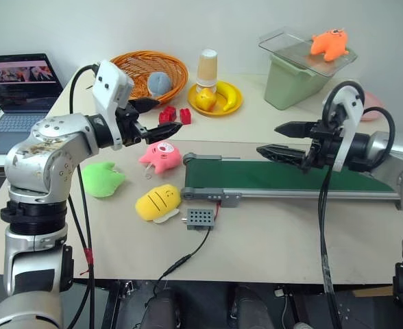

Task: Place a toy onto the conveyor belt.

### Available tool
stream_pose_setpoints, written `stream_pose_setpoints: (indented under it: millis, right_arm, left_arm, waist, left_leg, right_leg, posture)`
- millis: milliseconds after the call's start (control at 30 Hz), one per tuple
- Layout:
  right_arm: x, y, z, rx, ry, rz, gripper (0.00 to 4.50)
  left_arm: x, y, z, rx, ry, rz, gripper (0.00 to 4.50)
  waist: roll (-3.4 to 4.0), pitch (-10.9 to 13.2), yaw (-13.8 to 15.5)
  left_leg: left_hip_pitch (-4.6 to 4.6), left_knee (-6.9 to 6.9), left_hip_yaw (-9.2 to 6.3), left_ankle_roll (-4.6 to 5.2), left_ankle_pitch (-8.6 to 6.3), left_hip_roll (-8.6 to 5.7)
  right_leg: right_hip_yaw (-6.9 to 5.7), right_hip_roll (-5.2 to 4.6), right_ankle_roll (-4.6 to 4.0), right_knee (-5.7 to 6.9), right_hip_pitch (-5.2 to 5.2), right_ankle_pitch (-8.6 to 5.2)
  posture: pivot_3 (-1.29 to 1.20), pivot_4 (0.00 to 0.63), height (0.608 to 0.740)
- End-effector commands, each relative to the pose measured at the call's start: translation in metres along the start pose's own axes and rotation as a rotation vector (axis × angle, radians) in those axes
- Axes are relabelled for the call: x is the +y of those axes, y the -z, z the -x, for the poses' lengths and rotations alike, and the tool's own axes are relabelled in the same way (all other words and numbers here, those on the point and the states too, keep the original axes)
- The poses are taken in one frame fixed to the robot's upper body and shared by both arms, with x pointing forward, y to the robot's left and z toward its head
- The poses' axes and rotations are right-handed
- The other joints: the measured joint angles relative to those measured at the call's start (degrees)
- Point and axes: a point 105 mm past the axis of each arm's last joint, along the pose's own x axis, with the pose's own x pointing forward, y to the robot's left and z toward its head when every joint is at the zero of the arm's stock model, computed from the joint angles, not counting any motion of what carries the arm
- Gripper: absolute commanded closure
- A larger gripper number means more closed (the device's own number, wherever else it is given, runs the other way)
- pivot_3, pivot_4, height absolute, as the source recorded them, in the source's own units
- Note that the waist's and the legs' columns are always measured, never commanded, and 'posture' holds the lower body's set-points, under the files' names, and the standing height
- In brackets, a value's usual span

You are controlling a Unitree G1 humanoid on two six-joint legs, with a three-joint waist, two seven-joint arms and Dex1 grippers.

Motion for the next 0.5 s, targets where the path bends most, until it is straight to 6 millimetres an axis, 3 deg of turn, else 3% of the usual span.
stream_pose_setpoints:
  millis: [33,200,500]
  right_arm:
    - [-0.001,-0.009,0.007,-0.030,0.020,0.047,0.00]
    - [-0.001,-0.005,0.006,-0.019,0.013,0.044,0.00]
    - [-0.001,-0.003,0.002,0.000,-0.034,0.047,0.00]
  left_arm:
    - [0.001,-0.009,0.005,-0.013,-0.008,-0.074,0.05]
    - [0.008,-0.005,0.021,0.005,-0.019,-0.043,0.05]
    - [0.051,0.015,0.081,0.156,-0.254,-0.042,0.05]
  waist:
    - [0.00,0.00,0.00]
    - [0.00,0.00,-0.07]
    - [0.00,0.00,-0.56]
  left_leg:
    - [0.00,0.00,0.00,0.00,0.00,0.00]
    - [0.00,-0.01,0.00,0.00,0.00,0.00]
    - [0.03,-0.04,0.00,0.00,0.00,0.02]
  right_leg:
    - [0.00,0.00,0.00,0.00,0.00,0.00]
    - [0.00,0.00,0.00,-0.01,0.00,0.00]
    - [0.00,0.00,0.00,0.00,-0.01,-0.01]
  posture:
    - [0.00,0.150,0.740]
    - [0.00,0.150,0.740]
    - [0.00,0.150,0.740]
